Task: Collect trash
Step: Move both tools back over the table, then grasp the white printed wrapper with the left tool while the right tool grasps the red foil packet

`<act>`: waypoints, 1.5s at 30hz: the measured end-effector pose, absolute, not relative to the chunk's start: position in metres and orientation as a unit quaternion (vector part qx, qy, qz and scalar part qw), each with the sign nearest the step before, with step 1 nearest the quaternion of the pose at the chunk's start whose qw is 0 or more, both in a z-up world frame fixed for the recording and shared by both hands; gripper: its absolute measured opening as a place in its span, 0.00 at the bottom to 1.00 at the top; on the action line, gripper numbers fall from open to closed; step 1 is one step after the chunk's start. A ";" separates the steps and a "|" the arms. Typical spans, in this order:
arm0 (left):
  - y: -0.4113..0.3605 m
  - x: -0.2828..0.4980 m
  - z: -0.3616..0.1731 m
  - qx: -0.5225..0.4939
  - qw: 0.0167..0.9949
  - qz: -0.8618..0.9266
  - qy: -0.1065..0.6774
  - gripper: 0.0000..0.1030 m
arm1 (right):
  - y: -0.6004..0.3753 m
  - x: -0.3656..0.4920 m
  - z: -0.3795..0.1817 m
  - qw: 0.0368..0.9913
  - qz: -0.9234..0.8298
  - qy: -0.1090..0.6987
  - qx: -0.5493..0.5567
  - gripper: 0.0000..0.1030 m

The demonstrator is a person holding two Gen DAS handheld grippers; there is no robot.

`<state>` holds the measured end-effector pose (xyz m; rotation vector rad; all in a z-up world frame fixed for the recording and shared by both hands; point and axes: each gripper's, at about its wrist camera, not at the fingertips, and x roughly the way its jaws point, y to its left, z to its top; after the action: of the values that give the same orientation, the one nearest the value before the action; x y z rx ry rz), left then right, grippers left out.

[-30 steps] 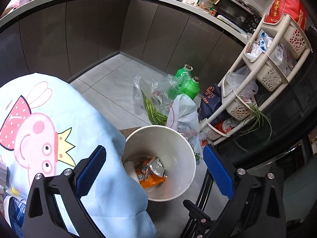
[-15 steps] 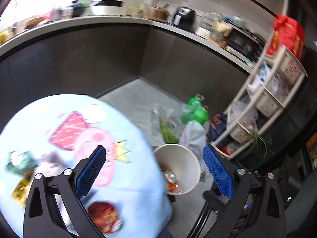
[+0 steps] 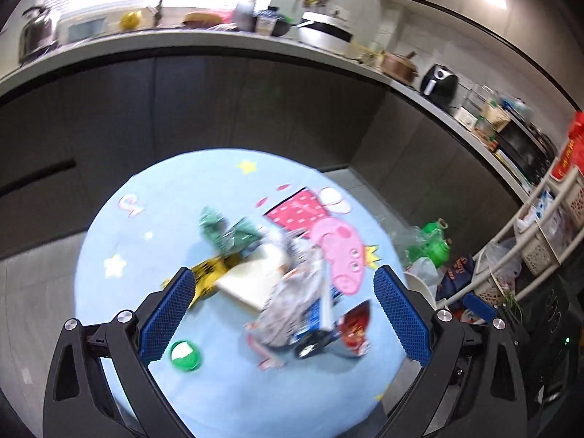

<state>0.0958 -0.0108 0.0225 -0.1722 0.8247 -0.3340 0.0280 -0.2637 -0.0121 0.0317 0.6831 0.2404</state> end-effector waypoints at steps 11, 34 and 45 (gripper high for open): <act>0.039 0.078 -0.030 -0.106 0.877 -0.152 0.443 0.91 | -0.212 0.045 -0.064 0.889 0.175 0.423 0.007 0.87; -0.021 0.121 -0.045 -0.079 0.857 -0.254 0.442 0.57 | -0.205 0.056 -0.091 0.877 0.130 0.457 -0.070 0.04; -0.077 0.169 -0.078 -0.037 0.833 -0.255 0.489 0.43 | -0.223 0.053 -0.082 0.887 0.127 0.443 -0.032 0.05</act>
<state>0.1688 -0.0767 -0.0780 -0.0781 1.0361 -0.5404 0.0527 -0.2234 -0.0823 -0.0660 0.9214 0.2639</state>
